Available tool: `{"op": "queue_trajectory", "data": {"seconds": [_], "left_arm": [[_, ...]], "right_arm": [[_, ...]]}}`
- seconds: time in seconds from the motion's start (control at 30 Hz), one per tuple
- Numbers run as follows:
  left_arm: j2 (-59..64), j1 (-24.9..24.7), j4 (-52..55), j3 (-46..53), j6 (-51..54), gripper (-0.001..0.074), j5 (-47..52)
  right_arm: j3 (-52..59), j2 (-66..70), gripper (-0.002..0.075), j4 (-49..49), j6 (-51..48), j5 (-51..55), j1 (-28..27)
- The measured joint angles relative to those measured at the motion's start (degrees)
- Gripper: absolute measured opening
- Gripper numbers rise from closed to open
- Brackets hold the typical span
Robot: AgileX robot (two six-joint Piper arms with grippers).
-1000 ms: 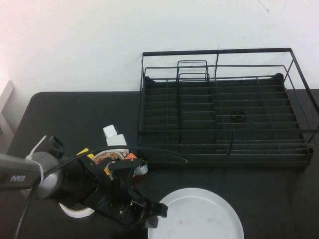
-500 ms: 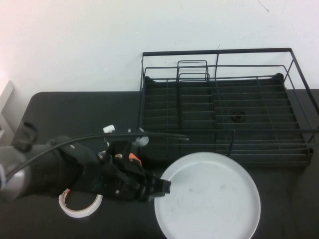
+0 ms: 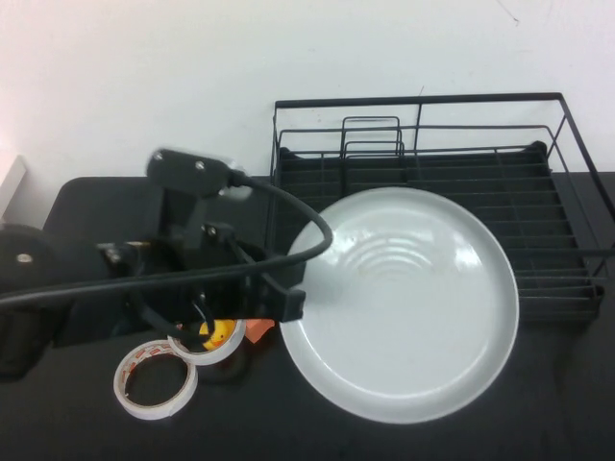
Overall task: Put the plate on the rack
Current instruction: Hand over the plate
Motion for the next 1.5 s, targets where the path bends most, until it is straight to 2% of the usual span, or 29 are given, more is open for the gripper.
{"op": "queue_trajectory", "data": {"seconds": [0.1, 0.17, 0.27, 0.4, 0.5, 0.63, 0.77, 0.83, 0.9, 0.97, 1.03, 1.13, 1.27, 1.37, 1.5], "left_arm": [[-2.09, 0.00, 0.00, 0.10, 0.75, 0.0001, -1.47], [-2.94, 0.00, 0.00, 0.10, 1.70, 0.0001, -1.86], [-3.31, -0.08, -0.23, 0.10, 4.06, 0.0001, -1.96], [-3.31, -0.08, -3.98, 0.21, 11.07, 0.0001, -2.86], [-3.41, -0.08, -10.71, 0.21, 19.17, 0.0001, -3.33], [-3.93, -0.55, -18.60, 0.21, 29.47, 0.0001, -4.19], [-5.05, -3.65, -22.33, 0.21, 35.76, 0.0001, -7.37], [-5.47, -6.03, -23.25, 0.21, 38.04, 0.0001, -9.69], [-5.60, -8.67, -23.84, 0.21, 39.90, 0.0001, -11.62], [-5.70, -11.34, -24.23, 0.21, 40.66, 0.0001, -13.73], [-5.70, -13.51, -24.23, 0.30, 41.09, 0.0001, -15.19], [-5.70, -15.23, -24.61, 0.30, 41.31, 0.0001, -16.46], [-5.70, -15.71, -25.28, 0.30, 41.31, 0.0001, -17.99], [-5.70, -15.80, -25.82, 0.30, 41.31, 0.0001, -18.85], [-5.70, -15.80, -25.94, 0.30, 41.31, 0.0001, -19.15]], "right_arm": [[0.00, 0.00, -0.0002, 0.68, -3.87, -0.15, -0.03], [0.10, 0.00, -0.0002, 2.91, -10.33, -0.02, -0.03], [-0.56, 0.00, -0.0002, 11.39, -27.39, 1.79, -0.12], [-6.83, 2.30, -0.0002, 26.17, -54.50, 6.95, -0.12], [-12.96, 10.19, -0.0002, 33.23, -67.30, 12.14, -0.12], [-21.58, 25.56, -0.0002, 35.76, -80.18, 21.33, -0.12], [-31.03, 38.61, 0.0004, 38.08, -92.25, 28.93, -0.12], [-36.06, 44.74, 0.0037, 38.85, -96.68, 31.34, -0.12], [-40.48, 49.96, 0.0106, 39.14, -100.19, 33.00, -0.12], [-44.55, 54.12, 0.0203, 39.23, -102.93, 34.16, -0.12], [-48.54, 58.19, 0.0333, 39.38, -104.79, 35.67, -0.12], [-53.09, 63.31, 0.0459, 39.63, -107.29, 39.07, -0.12], [-56.20, 69.18, 0.0500, 39.63, -109.97, 44.26, 1.68], [-56.42, 71.81, 0.0498, 38.41, -112.52, 45.44, 5.52], [-56.42, 73.83, 0.0495, 32.04, -112.93, 43.58, 11.08]]}}
